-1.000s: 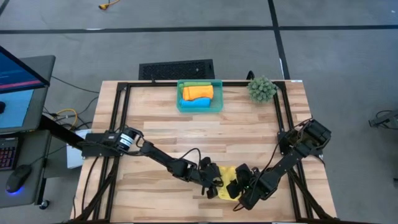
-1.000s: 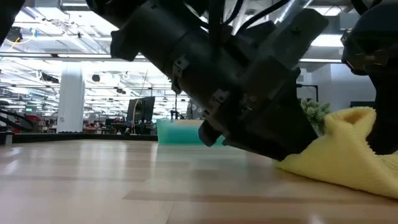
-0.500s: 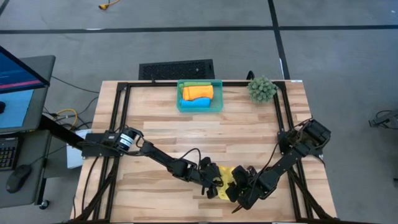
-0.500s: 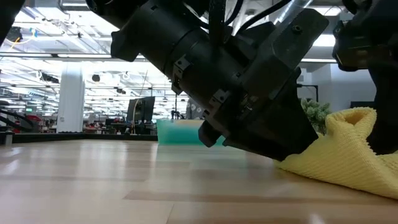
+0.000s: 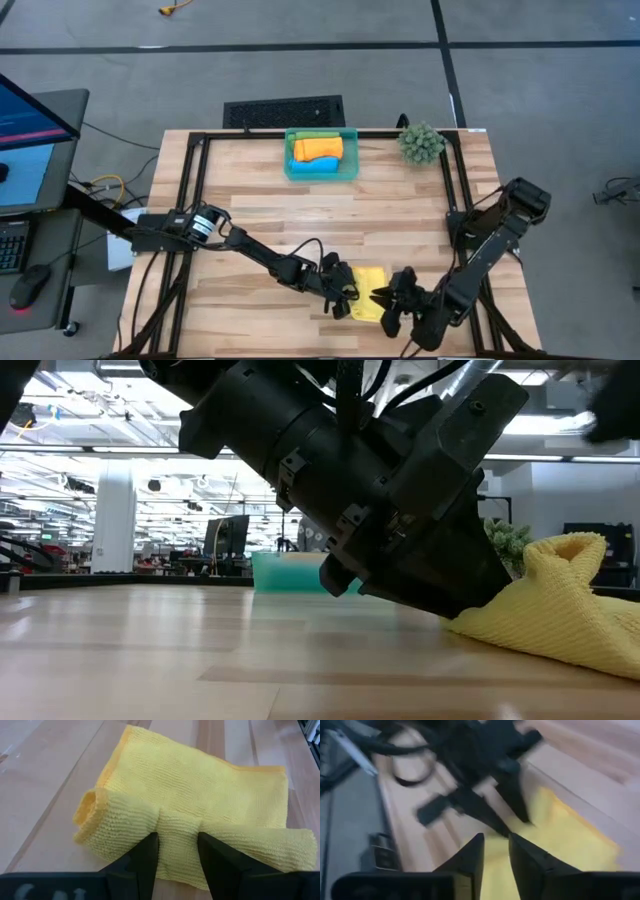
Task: Roll microfiber towels into tight, uniform cylinder then place into a basket
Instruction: Roll the yellow towel
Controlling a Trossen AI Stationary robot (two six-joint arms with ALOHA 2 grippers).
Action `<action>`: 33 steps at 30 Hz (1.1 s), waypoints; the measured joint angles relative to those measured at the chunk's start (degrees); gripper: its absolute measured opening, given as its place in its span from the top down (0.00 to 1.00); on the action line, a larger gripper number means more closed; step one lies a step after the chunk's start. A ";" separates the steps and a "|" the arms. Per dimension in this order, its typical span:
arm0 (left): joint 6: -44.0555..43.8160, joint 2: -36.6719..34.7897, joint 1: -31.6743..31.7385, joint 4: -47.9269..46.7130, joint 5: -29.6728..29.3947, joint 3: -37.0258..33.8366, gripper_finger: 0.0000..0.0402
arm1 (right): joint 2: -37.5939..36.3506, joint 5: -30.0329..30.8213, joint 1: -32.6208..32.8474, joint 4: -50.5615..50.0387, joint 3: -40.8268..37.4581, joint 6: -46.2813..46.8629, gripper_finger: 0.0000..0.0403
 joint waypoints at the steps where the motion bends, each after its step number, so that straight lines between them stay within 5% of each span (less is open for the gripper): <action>1: -0.02 0.00 0.00 0.02 0.00 0.00 0.66 | 0.15 0.78 -0.16 1.86 -0.02 -2.02 0.75; 8: -0.04 0.00 0.00 0.00 0.04 -0.04 0.66 | 8.57 -2.06 -4.14 12.11 0.06 -7.12 0.97; 33: 3.76 -0.57 -0.03 -0.21 0.24 -0.10 0.66 | 19.56 -13.76 -5.89 25.05 0.17 -0.84 0.98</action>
